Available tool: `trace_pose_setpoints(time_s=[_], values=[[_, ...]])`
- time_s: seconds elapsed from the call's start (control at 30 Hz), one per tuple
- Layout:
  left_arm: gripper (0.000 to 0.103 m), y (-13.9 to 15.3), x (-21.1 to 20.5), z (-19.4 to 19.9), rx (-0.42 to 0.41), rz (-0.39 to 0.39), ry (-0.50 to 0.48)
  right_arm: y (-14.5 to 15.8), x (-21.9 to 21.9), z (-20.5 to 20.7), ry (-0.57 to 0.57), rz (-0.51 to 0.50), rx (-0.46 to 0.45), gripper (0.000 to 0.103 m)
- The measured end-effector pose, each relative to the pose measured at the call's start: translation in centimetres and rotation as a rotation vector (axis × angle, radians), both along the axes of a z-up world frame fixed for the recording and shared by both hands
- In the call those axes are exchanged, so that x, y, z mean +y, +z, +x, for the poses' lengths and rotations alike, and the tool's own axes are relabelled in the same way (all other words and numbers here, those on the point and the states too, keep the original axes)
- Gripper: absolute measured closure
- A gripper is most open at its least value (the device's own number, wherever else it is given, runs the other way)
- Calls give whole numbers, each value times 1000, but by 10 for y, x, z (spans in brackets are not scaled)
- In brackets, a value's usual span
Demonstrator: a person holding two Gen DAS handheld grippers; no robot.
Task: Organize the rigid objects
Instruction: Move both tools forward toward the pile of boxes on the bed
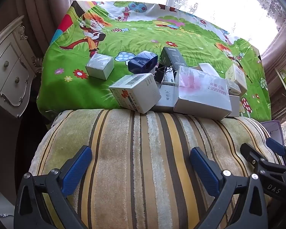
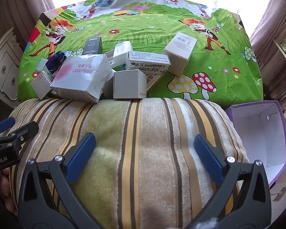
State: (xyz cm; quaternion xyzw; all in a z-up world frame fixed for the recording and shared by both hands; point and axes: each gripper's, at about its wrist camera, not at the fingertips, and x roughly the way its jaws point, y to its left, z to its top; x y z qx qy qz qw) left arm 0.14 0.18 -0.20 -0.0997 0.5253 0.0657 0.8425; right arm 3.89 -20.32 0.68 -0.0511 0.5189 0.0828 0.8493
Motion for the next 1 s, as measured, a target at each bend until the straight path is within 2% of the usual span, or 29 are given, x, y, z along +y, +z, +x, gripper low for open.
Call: trace_pose_setpoints(time_s=[0.33,0.63,0.8,0.9,1.0], values=[[0,1,2,-1,-13,-8,2,-1,-1,1,1,-2,-1,0],[0,11,6,-9,-92,-72,18,0,-9,6,30,41,44,0],[1,18,5,-12,-136,-107,-13,5,-13,2,28,66,25,0],[6,22,4,-14,-163,-126,-34,9,-18,3,23,108,26,0],[17,27,8,-13,-188,-167,-49,16,-27,6,2,172,15,0]])
